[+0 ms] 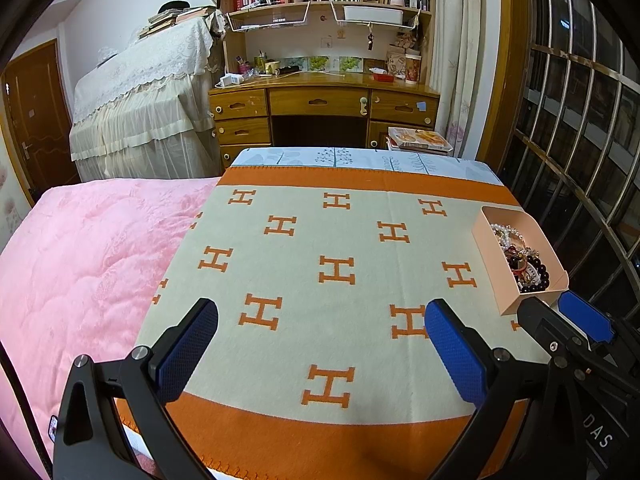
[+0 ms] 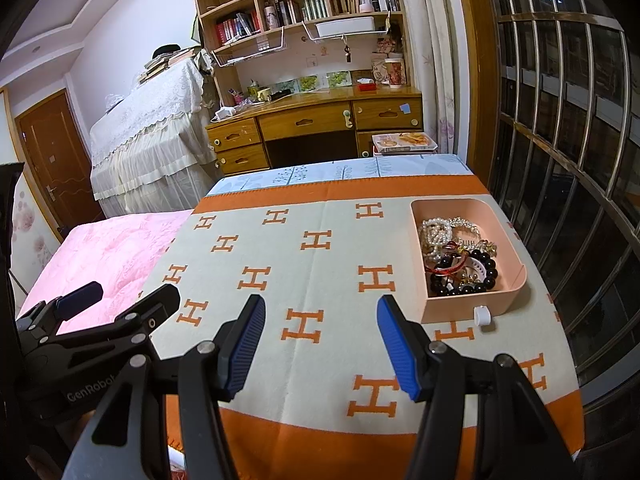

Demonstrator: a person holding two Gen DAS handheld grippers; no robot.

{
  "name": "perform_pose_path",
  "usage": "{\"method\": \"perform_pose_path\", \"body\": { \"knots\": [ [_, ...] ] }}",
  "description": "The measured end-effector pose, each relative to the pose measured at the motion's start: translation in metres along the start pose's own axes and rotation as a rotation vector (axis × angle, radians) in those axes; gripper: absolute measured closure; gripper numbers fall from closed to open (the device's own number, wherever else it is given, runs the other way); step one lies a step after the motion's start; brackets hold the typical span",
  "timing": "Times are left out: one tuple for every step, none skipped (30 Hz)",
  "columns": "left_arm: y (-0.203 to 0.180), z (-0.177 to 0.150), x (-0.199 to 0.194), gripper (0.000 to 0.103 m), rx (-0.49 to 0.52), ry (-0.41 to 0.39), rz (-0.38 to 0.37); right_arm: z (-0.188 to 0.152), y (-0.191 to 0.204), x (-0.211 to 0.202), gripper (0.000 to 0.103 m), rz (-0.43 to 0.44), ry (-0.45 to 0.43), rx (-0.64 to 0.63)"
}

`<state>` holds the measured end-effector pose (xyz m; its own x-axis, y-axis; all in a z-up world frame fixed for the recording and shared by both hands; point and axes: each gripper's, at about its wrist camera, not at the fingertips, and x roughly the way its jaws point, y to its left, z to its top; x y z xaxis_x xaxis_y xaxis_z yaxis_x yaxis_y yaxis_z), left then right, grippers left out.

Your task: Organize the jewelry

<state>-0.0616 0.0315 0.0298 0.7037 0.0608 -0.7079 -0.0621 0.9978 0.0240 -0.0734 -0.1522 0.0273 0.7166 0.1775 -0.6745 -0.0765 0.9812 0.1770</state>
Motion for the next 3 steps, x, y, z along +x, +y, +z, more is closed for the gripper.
{"method": "perform_pose_path", "body": {
  "knots": [
    [-0.0002,-0.0001,-0.0002,0.001,-0.001,0.001,0.001,0.0002,-0.0001,-0.0002,0.044,0.001,0.000,0.000],
    [0.0000,-0.0003,0.0000,0.001,0.000,0.002,0.002,0.0002,0.0000,-0.0001,0.044,0.001,0.000,0.001],
    [0.0001,-0.0003,-0.0001,0.001,0.000,0.001,0.004,0.0003,0.0000,-0.0002,0.044,0.001,0.000,0.000]
  ]
}}
